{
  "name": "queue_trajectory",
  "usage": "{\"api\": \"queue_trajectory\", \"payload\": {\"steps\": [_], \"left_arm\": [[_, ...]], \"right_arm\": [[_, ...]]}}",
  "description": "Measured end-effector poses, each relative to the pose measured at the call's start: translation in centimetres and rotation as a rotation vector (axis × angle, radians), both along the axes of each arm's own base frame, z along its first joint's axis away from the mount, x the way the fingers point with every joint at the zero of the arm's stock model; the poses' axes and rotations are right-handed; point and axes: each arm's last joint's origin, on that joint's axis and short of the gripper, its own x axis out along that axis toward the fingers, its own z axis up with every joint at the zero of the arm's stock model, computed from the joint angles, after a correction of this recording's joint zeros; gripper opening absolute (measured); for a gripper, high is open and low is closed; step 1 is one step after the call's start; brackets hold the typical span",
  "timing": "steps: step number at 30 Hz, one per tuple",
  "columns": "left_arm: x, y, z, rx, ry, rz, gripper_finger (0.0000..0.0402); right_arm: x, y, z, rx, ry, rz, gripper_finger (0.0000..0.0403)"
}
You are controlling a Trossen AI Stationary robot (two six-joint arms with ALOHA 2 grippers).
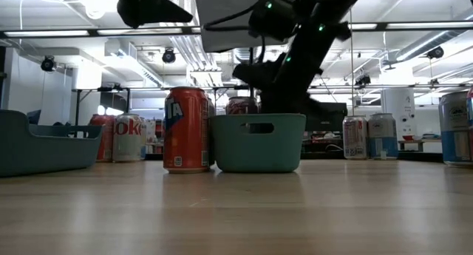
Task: Sort soda cans
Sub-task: Put the bottom right red-silver soda can into the light green bin, then put the left red-silver soda can into the light green bin
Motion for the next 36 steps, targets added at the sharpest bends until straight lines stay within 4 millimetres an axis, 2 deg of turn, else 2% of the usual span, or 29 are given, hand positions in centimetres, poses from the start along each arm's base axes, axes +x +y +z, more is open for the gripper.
{"api": "queue_trajectory", "payload": {"steps": [6,12,15,20,24,29,32,36], "left_arm": [[-0.2,0.1,-0.5,-0.075,0.028,0.041,0.0355],[-0.2,0.8,-0.6,-0.105,-0.001,0.139,0.0355],[-0.1,3.4,0.0,-0.169,0.031,0.273,0.0355],[-0.7,9.8,1.3,-0.241,0.224,0.606,0.0355],[-1.4,14.3,2.5,-0.321,0.36,0.748,0.0355],[-2.7,18.7,3.9,-0.362,0.367,0.937,0.0355],[-3.3,21.0,4.1,-0.393,0.367,1.024,0.0355],[-3.8,23.6,3.5,-0.458,0.417,1.044,0.0355]], "right_arm": [[-1.9,0.4,4.0,-0.034,-0.027,0.077,0.0027],[-5.1,0.4,8.6,-0.141,-0.037,0.161,0.0036],[-7.0,0.3,10.7,-0.197,-0.04,0.188,0.0059],[-10.1,1.0,13.3,-0.315,-0.094,0.246,0.0118],[-12.4,2.4,13.5,-0.327,-0.17,0.306,0.017],[-14.9,4.5,12.2,-0.309,-0.263,0.367,0.0224],[-15.5,5.5,11.0,-0.296,-0.361,0.375,0.0248],[-15.7,6.5,9.5,-0.301,-0.427,0.429,0.0267]]}}
